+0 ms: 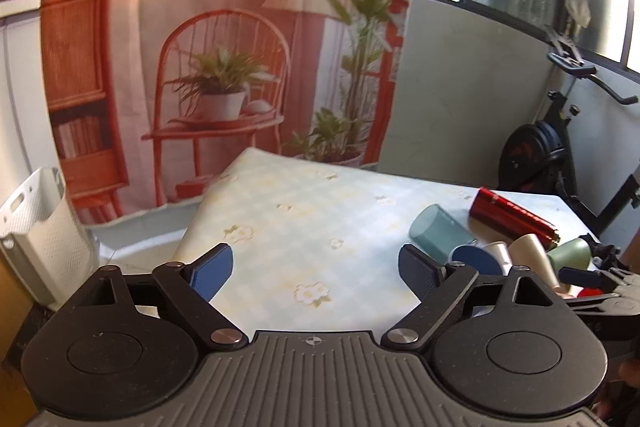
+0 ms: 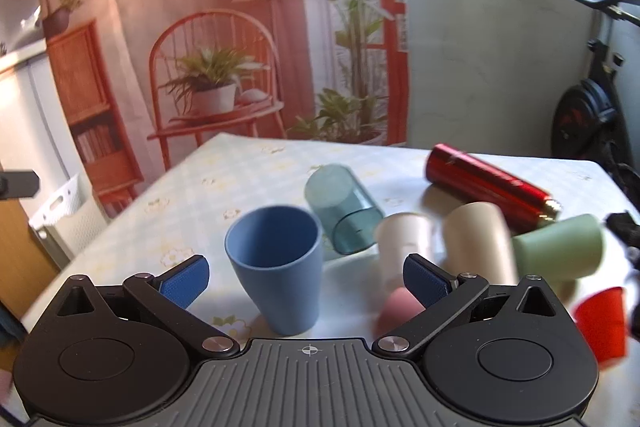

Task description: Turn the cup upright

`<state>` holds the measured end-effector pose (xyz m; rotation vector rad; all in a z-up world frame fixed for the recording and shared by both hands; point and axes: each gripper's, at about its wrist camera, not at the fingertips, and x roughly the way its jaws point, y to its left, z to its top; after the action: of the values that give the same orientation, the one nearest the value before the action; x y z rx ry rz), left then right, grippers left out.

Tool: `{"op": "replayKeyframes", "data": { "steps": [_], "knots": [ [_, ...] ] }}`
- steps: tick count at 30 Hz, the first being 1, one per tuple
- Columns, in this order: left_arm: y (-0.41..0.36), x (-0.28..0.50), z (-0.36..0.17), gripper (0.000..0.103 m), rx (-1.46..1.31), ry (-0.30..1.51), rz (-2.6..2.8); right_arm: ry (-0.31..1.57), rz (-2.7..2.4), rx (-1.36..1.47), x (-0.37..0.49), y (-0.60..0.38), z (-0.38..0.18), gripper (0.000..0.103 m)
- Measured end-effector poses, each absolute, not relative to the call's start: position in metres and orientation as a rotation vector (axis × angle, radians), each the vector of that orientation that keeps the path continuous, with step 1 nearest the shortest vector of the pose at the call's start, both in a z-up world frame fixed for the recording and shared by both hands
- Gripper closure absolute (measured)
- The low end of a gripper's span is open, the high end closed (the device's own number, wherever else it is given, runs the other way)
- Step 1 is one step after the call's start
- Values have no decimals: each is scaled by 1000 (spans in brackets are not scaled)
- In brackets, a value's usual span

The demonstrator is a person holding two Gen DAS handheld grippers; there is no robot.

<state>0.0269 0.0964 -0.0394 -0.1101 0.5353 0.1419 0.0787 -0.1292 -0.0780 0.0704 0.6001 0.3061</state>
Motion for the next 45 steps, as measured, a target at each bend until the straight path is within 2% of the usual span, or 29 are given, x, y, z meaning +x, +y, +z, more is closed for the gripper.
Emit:
{"op": "replayKeyframes", "data": {
  "steps": [3,14,45],
  "knots": [
    [82,22,-25,4,-80,508,108,583,287,79,63,-143,-51,0],
    [35,-10,15,4,-54,423,-1,533,245,84,16,-166,15,0],
    [23,-31,29,4,12,382,38,524,220,69,-10,-159,28,0]
  ]
}}
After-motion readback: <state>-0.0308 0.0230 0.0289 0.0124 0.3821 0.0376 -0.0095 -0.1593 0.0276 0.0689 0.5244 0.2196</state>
